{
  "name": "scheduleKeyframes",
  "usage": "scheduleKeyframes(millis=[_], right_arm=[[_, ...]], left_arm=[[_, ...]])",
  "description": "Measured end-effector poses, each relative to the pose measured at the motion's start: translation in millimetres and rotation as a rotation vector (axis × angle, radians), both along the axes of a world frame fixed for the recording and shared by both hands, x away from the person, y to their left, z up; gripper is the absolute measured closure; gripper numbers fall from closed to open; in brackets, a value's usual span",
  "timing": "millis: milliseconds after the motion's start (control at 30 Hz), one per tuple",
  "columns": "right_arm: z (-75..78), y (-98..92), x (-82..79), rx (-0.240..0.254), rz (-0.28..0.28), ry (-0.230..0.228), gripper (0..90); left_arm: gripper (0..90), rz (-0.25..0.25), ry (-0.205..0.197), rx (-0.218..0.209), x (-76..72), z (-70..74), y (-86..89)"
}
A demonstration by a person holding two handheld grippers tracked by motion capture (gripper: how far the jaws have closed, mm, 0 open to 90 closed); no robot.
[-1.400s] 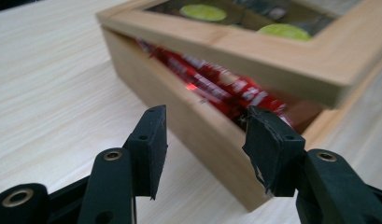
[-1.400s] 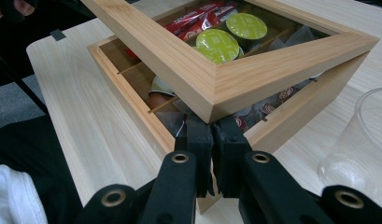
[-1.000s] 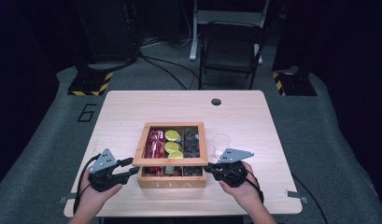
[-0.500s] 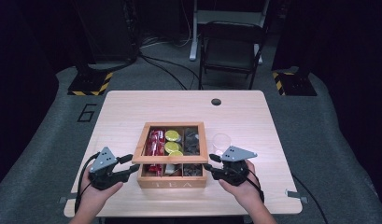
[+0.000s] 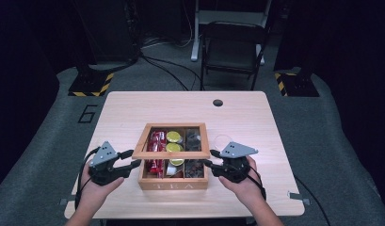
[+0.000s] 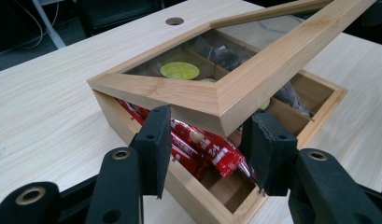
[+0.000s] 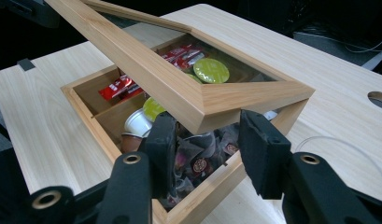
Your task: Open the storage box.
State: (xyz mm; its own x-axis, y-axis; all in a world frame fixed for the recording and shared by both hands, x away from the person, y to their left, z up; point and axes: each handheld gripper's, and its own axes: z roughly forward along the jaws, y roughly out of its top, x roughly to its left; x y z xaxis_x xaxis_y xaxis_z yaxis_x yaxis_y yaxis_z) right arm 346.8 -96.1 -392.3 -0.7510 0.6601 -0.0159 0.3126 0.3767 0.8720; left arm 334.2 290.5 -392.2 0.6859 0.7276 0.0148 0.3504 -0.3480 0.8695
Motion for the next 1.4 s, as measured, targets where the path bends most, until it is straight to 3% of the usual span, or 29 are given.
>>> scheduleKeyframes(millis=[233, 567, 833, 1200, 1400], right_arm=[[11.6, -1.4, 8.9, 0.02, -0.004, 0.014, 61.1], [30.4, -1.1, 24.4, 0.026, -0.009, -0.002, 61.4], [41.1, 1.6, 31.9, 0.008, -0.016, -0.008, 61.3], [51.8, 4.9, 42.6, 0.011, -0.043, -0.005, 61.3], [52.8, 6.8, 45.2, 0.017, -0.061, -0.012, 61.2]], left_arm=[[53.1, -0.004, -0.007, 0.019, 9.6, 14.7, -0.8], [53.5, -0.005, -0.005, -0.01, 25.8, 33.4, 0.3], [53.5, 0.0, 0.009, -0.039, 34.4, 41.3, 1.7], [54.0, 0.012, 0.012, -0.034, 45.3, 52.9, 0.7], [53.9, 0.015, 0.009, -0.052, 47.6, 53.1, 1.2]])
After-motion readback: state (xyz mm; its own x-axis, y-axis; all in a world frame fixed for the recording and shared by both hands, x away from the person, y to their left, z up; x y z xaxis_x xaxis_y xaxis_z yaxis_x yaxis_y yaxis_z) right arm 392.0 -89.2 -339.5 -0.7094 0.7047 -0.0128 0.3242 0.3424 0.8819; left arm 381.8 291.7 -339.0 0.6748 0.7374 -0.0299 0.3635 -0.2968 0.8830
